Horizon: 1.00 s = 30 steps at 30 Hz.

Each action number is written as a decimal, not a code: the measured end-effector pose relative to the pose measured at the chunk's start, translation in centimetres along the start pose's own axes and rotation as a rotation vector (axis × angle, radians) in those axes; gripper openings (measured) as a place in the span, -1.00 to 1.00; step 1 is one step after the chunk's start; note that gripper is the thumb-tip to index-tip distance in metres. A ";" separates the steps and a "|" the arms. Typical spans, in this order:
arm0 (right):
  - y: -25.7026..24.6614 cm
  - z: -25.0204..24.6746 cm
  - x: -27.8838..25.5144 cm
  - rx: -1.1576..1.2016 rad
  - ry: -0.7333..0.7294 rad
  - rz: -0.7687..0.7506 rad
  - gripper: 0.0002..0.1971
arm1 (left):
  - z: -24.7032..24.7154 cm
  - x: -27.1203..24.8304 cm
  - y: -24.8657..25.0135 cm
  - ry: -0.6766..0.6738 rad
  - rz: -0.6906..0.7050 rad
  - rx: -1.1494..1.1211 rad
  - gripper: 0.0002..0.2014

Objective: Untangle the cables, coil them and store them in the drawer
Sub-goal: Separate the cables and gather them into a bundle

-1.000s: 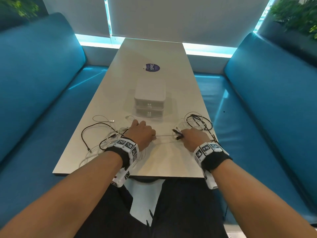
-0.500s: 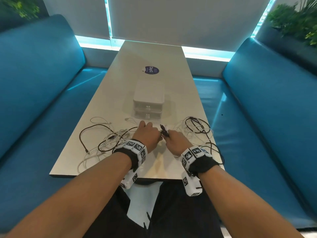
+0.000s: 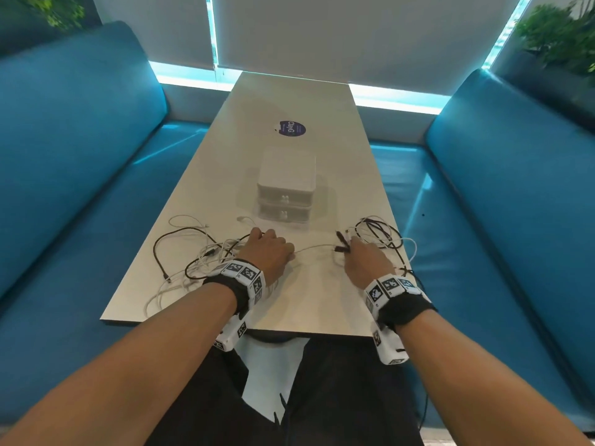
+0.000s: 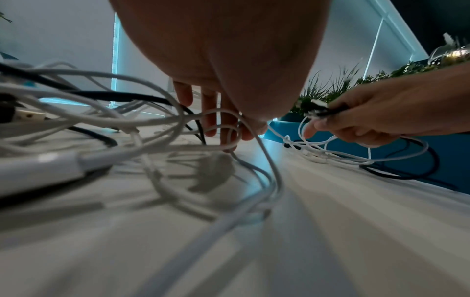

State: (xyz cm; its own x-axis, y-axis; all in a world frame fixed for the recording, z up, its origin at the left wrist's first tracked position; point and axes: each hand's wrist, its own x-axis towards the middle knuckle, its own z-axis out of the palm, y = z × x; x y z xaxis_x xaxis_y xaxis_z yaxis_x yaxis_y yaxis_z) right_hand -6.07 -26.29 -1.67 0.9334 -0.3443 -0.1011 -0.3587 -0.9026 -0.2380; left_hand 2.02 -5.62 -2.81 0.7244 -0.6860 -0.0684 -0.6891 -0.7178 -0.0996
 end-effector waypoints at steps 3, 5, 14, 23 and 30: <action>-1.4 0.1 0.0 0.093 0.082 -0.067 -0.79 | -0.4 0.3 0.5 -0.021 -0.022 -0.009 -0.77; -2.6 0.3 -0.3 0.124 0.074 -0.159 -0.79 | -0.8 0.7 1.1 -0.022 -0.008 0.001 -0.76; -3.9 1.4 -0.1 0.179 -0.097 -0.214 -0.76 | -0.4 0.3 1.8 0.013 0.013 -0.066 -0.78; -0.7 0.4 -0.4 -0.044 -0.028 0.013 -0.76 | -0.1 0.2 1.3 -0.079 -0.022 -0.082 -0.78; -4.3 0.4 -0.6 0.258 0.075 -0.037 -0.76 | -0.5 0.6 2.3 -0.104 -0.019 -0.011 -0.83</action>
State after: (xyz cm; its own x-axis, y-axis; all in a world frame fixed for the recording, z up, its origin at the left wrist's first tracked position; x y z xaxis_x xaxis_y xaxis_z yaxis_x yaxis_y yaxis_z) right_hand -5.11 -22.12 -1.01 0.9406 -0.3391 -0.0185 -0.3060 -0.8225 -0.4795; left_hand 0.83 -7.79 -2.58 0.7353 -0.6563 -0.1691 -0.6747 -0.7325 -0.0906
